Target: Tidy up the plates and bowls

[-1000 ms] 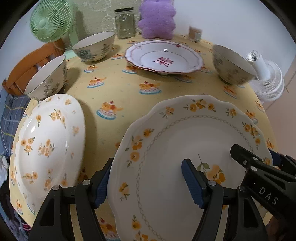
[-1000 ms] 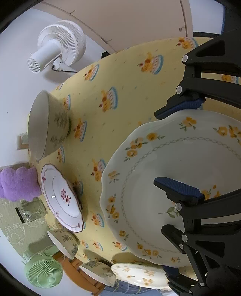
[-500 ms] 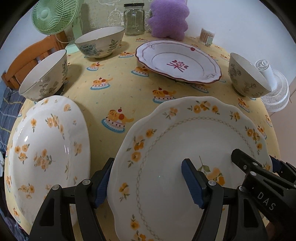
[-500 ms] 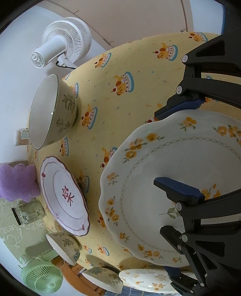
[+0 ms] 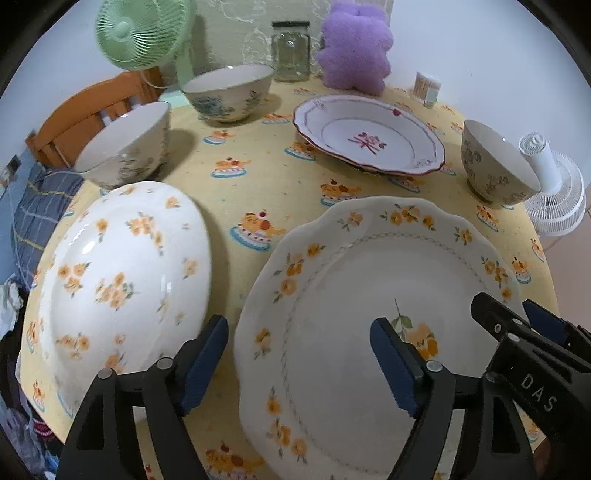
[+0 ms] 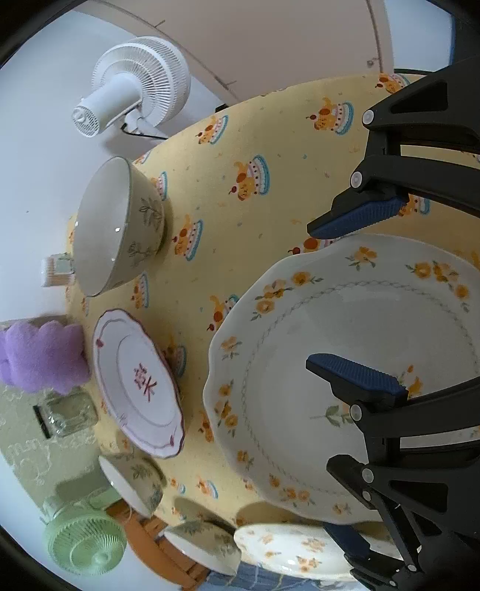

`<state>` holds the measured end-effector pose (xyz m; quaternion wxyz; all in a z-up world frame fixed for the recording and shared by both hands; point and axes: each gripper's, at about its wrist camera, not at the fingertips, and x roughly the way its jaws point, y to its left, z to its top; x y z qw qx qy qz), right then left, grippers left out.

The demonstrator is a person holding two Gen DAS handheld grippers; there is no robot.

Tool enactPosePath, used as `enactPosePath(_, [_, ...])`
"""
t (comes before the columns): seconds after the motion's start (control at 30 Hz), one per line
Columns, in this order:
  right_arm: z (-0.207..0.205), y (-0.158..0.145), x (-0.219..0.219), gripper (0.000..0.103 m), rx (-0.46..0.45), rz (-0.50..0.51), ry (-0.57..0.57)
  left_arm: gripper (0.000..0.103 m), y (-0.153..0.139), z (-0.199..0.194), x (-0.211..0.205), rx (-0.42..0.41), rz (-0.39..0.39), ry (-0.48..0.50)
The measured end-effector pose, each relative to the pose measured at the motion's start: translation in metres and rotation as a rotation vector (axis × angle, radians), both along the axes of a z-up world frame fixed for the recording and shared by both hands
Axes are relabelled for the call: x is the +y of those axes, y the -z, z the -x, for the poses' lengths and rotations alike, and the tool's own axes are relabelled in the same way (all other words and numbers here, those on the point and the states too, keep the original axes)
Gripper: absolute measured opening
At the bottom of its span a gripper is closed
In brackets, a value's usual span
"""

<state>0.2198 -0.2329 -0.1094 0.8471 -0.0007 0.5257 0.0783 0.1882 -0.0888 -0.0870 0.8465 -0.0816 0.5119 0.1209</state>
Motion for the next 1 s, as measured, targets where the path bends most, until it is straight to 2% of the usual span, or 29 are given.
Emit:
enactPosePath(0.13, [0.009,-0.013,-0.004,0.068,-0.022,-0.013,0.002,0.089,-0.015,0.014,-0.001,-0.03,-0.013,-0.006])
enactPosePath(0.27, [0.021,-0.023,-0.003,0.076,-0.053,-0.022,0.007,0.094,-0.027,0.025,0.006,-0.058,-0.033,-0.012])
enactPosePath(0.43, [0.034,-0.036,0.01,0.079,-0.084,-0.029,0.024,0.096,-0.036,0.038,0.023,-0.081,-0.036,0.009])
enactPosePath(1.0, [0.08,-0.057,0.121,0.081,-0.134,-0.01,0.112,0.097,-0.043,0.064,0.124,-0.117,-0.038,0.133])
